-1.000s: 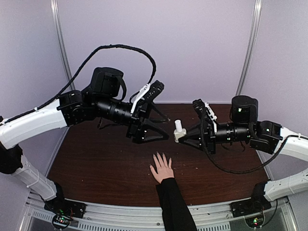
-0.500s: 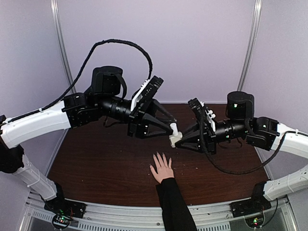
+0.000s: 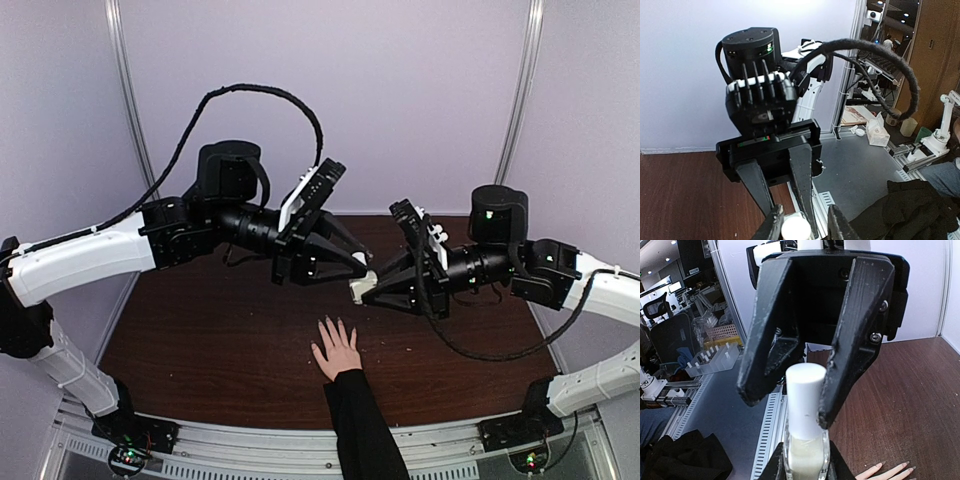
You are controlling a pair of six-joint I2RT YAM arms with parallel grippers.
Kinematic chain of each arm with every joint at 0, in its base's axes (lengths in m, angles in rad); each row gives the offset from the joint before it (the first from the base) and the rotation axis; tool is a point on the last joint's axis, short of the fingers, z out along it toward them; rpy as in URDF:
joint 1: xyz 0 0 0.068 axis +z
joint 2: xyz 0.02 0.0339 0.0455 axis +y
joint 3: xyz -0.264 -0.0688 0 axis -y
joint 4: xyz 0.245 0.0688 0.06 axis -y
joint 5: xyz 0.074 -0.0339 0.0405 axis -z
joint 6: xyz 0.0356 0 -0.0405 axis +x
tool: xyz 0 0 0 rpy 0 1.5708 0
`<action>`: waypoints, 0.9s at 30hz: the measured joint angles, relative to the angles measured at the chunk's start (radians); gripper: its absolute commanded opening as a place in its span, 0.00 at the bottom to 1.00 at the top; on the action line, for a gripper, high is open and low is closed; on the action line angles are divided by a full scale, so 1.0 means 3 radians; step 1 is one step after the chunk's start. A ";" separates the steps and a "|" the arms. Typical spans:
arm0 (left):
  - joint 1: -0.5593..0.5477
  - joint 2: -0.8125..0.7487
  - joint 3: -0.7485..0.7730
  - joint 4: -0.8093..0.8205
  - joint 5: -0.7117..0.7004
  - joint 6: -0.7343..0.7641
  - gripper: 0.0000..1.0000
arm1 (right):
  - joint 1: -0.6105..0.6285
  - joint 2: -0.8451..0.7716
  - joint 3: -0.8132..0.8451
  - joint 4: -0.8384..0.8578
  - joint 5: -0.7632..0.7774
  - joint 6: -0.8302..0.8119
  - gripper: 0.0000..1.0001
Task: Paint the nails
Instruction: Unscrew the cap of the nail polish bottle.
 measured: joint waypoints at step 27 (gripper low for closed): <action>0.0013 0.0001 -0.0014 0.0032 -0.0992 -0.0244 0.00 | 0.0038 -0.0033 0.0071 -0.0187 0.1129 -0.0187 0.00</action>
